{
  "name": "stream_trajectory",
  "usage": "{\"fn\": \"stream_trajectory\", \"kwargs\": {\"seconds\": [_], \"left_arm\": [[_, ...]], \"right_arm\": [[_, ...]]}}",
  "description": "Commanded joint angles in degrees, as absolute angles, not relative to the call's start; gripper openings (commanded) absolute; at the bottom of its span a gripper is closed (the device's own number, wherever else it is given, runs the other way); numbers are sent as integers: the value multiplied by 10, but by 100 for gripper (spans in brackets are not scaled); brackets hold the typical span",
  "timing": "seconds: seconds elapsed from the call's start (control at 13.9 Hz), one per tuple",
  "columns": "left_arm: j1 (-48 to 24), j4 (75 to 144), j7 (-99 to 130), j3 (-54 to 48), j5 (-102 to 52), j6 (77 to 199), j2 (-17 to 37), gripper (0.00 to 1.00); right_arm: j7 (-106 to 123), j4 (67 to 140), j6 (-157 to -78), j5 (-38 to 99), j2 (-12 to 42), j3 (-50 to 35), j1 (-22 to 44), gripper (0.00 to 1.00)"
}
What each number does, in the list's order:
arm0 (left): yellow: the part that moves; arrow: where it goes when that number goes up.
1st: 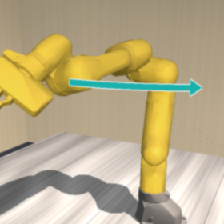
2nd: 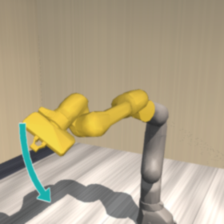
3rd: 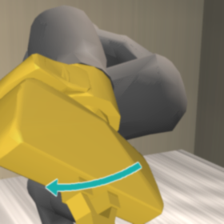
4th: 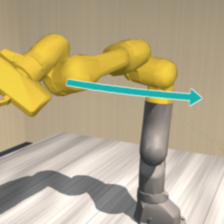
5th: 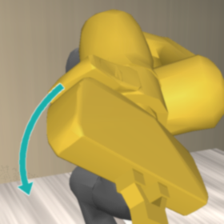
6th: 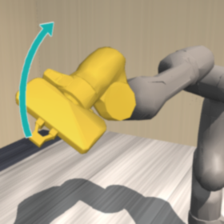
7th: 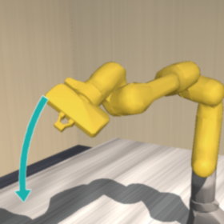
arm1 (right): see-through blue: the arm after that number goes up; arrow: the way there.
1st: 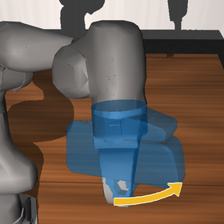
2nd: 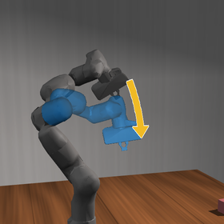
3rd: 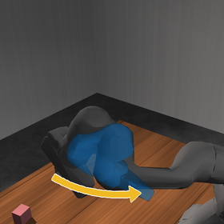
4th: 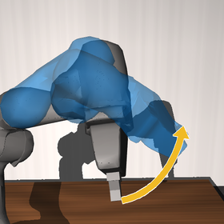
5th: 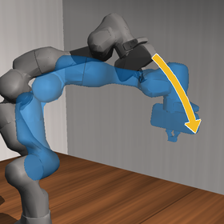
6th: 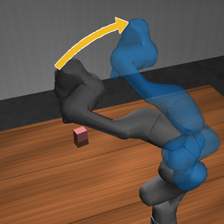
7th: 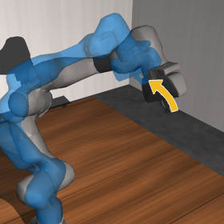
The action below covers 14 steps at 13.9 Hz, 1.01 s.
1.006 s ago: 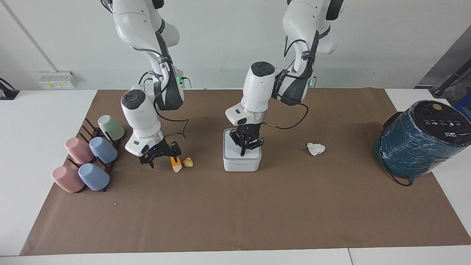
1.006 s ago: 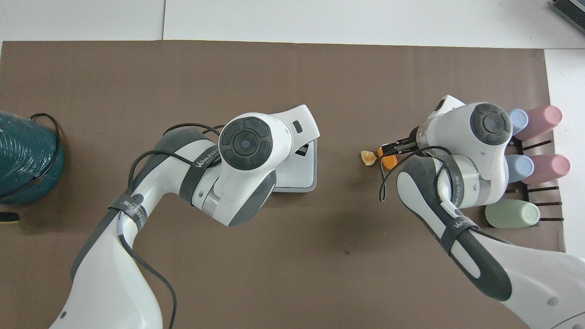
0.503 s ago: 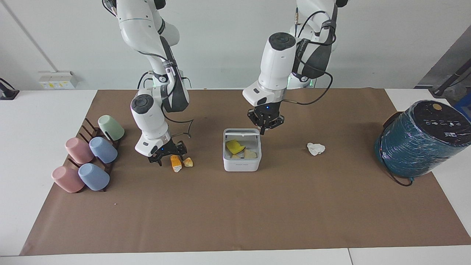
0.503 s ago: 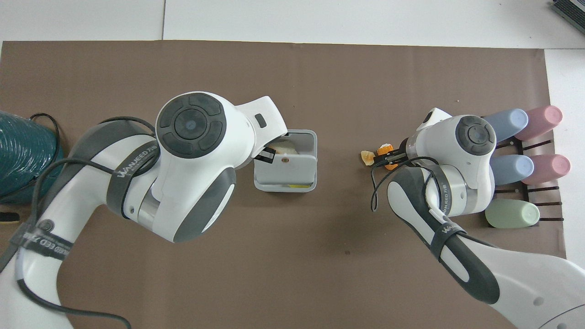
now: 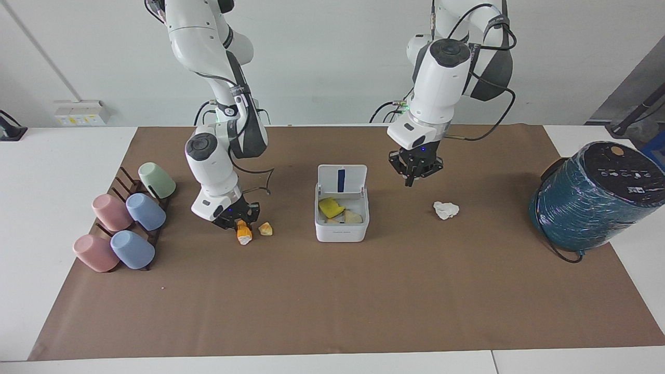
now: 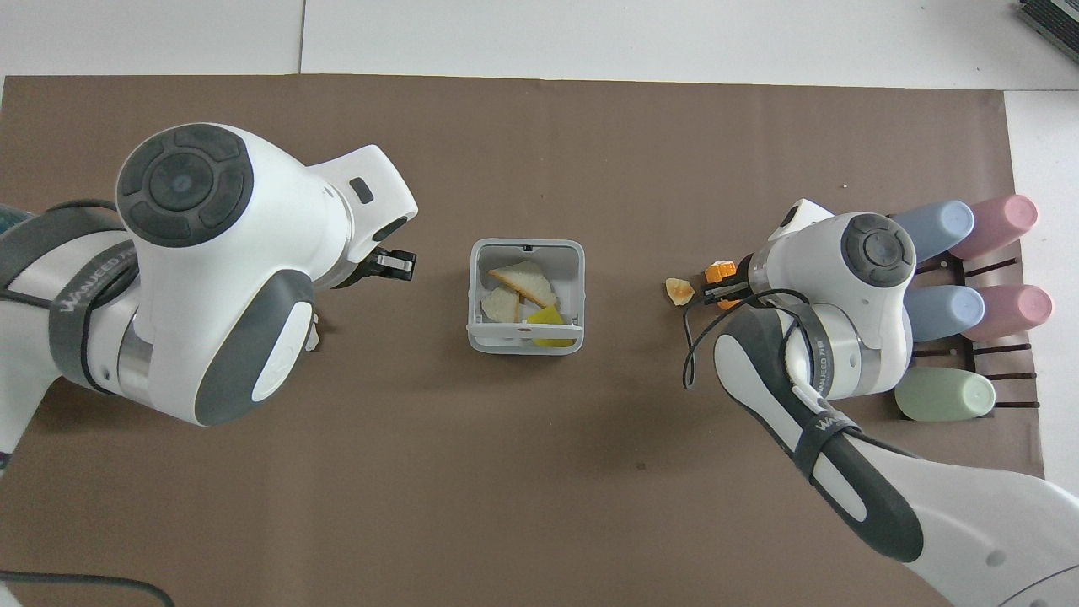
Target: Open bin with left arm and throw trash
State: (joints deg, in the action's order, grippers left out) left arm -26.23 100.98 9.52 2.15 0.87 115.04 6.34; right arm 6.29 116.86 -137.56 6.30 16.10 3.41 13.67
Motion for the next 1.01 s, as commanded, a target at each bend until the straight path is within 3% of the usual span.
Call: {"fn": "stream_trajectory", "kwargs": {"seconds": [0.0,0.14,0.36,0.65,0.93], "left_arm": [[-234,1094,56,17,20,1225,25,100],[-208,1121,46,17,20,1236,17,100],[-185,1162,36,17,19,1293,24,100],[-144,1244,6,17,20,1391,18,100],[-119,1280,-20,17,19,1425,25,100]], "right_arm": [[6,1102,-1277,88,128,34,136,0],[-68,1037,-1224,90,129,20,138,0],[-158,988,-1235,165,141,-24,145,0],[-275,982,-1331,205,157,-27,214,0],[-318,997,-1339,216,182,-28,250,0]]}}
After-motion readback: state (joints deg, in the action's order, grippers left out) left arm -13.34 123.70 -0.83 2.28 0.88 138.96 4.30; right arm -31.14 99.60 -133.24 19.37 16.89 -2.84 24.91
